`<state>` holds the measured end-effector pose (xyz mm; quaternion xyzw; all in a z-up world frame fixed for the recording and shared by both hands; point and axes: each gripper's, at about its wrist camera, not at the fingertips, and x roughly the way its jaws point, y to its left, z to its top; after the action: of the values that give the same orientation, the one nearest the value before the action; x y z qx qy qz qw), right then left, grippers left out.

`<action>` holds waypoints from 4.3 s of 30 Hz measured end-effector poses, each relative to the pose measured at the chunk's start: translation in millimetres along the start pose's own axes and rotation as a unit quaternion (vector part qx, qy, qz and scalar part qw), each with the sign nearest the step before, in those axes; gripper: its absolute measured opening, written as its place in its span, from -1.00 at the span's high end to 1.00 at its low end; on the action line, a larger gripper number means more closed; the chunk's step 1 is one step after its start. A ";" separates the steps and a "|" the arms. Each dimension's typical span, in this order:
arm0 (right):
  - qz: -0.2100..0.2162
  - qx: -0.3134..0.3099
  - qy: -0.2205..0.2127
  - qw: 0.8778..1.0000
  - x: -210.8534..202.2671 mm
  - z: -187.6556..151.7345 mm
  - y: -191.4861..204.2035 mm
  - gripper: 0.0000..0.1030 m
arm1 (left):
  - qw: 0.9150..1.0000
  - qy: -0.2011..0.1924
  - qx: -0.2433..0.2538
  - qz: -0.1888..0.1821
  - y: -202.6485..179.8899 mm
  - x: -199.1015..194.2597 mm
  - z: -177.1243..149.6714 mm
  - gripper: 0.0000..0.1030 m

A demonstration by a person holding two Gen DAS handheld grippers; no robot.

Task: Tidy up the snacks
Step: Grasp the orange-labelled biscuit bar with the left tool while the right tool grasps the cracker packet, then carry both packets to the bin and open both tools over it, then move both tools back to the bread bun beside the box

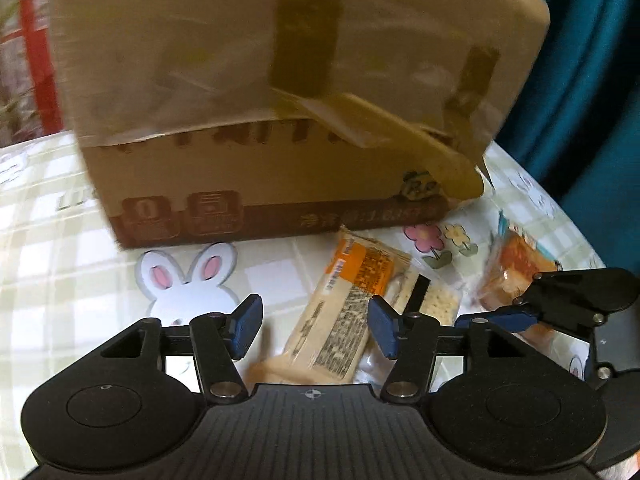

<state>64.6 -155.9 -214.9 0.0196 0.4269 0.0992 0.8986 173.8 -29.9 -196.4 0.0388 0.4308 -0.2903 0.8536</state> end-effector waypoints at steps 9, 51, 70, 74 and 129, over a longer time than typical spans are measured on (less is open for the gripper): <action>-0.012 0.042 -0.003 0.999 0.5 -1.2 -10.7 -0.33 | 0.999 0.009 -0.041 -0.007 15.2 12.3 -12.0 -0.01; -0.032 0.013 -0.138 0.990 -17.0 15.1 33.1 0.15 | 0.978 -0.098 -0.156 0.094 34.7 -77.5 -73.4 0.24; -0.046 -0.016 -0.329 0.943 -120.0 158.9 -32.3 0.14 | 0.952 -0.268 -0.054 0.134 -1.3 -171.3 72.1 0.23; -0.069 -0.002 -0.296 0.953 -95.8 187.1 -61.1 0.14 | 0.957 -0.248 -0.033 0.144 -6.1 -138.9 115.8 0.23; -0.066 0.110 -0.202 0.971 -102.1 -59.9 -130.8 -0.13 | 0.995 -0.093 -0.044 -0.016 -102.0 -12.5 -1.6 -0.20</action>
<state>-23.3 -306.9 -190.7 0.1092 0.2450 -0.0140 0.9633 113.0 -108.1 -169.2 -0.0333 0.3622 -0.2866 0.8863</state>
